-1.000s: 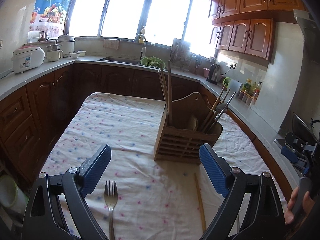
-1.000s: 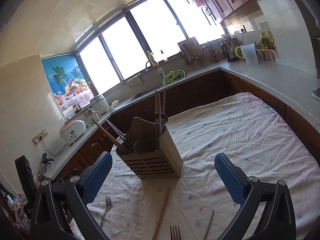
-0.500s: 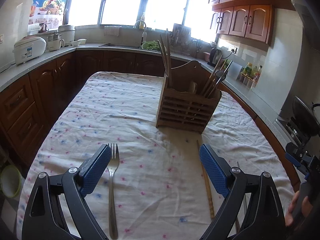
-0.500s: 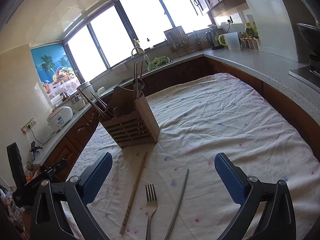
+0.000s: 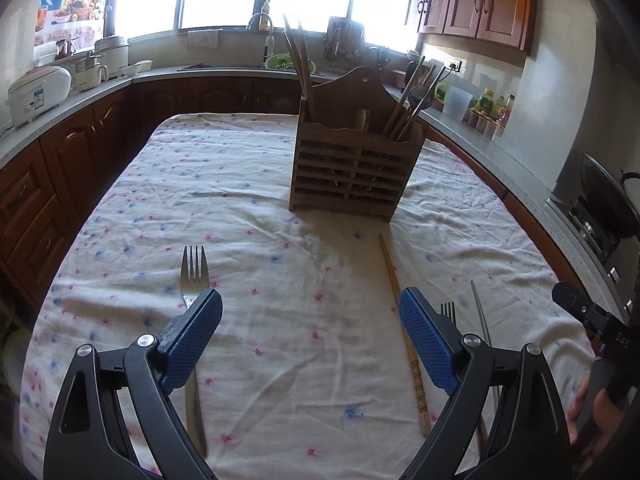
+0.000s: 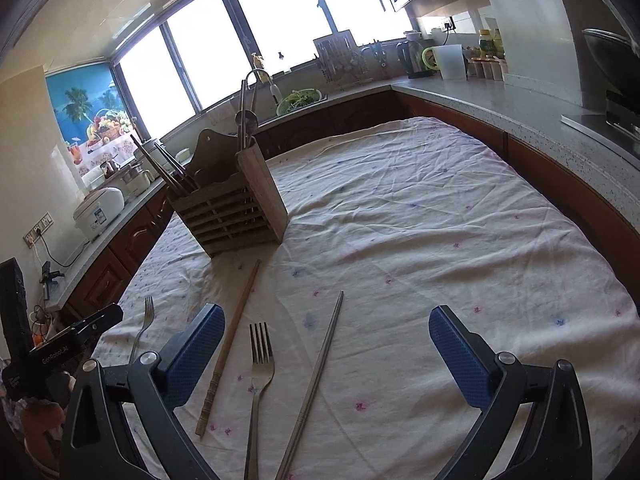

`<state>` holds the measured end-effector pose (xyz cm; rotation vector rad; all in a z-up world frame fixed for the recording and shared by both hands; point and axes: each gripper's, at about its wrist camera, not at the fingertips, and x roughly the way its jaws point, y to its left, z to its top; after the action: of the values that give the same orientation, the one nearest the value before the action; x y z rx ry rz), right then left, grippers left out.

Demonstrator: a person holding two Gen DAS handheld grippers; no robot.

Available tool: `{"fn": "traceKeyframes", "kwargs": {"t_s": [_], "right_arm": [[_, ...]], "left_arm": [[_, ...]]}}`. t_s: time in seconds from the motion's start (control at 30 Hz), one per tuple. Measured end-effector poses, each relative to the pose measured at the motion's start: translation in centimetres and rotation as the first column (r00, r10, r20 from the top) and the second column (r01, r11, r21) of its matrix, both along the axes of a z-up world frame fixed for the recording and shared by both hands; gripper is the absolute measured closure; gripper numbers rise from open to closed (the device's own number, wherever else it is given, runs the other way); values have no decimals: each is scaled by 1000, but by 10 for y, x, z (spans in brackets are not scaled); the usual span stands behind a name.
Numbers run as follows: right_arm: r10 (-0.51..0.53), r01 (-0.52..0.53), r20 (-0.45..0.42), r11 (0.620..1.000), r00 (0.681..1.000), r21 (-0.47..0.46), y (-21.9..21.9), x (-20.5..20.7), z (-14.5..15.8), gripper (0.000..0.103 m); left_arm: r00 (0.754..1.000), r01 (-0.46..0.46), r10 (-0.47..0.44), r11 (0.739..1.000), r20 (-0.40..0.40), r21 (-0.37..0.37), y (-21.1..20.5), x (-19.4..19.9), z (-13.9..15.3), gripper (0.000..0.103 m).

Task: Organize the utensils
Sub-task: 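Move both open tools back toward the last chopsticks on the cloth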

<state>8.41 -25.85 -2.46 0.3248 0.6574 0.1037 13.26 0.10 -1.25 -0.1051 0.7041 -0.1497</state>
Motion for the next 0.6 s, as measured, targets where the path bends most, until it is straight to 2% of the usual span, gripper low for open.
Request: {"fn": "traceKeyframes", "kwargs": {"t_s": [0.3,0.37,0.43,0.47,0.5,0.57,0.6], "right_arm": [[2,-4,-43,1000,999,-31,4,14,-10,3],[-3,1,-51,999,999,-35,4,17,-12,8],[-6,3,-68,999,998,-44,4,22,-14,20],[-3,-1,-78,999,997,-45,5,24,-16,22],[2,-5,-89,999,996,-42,5,27,-18,28],[7,-12,-110,999,994,-46,6,32,-23,38],[11,-17,-121,999,993,-49,7,34,-25,45]], "left_arm": [[995,55,-56,998,-83,-17,-15,21,-17,11],[992,73,-74,997,-104,-17,-21,27,-20,11],[988,94,-96,995,-118,-21,-27,33,-23,14],[987,105,-106,994,-123,-19,-30,36,-23,15],[985,116,-117,993,-128,-16,-34,39,-24,19],[980,141,-141,990,-141,-14,-40,45,-26,33],[977,153,-153,988,-151,-13,-44,49,-27,44]]}}
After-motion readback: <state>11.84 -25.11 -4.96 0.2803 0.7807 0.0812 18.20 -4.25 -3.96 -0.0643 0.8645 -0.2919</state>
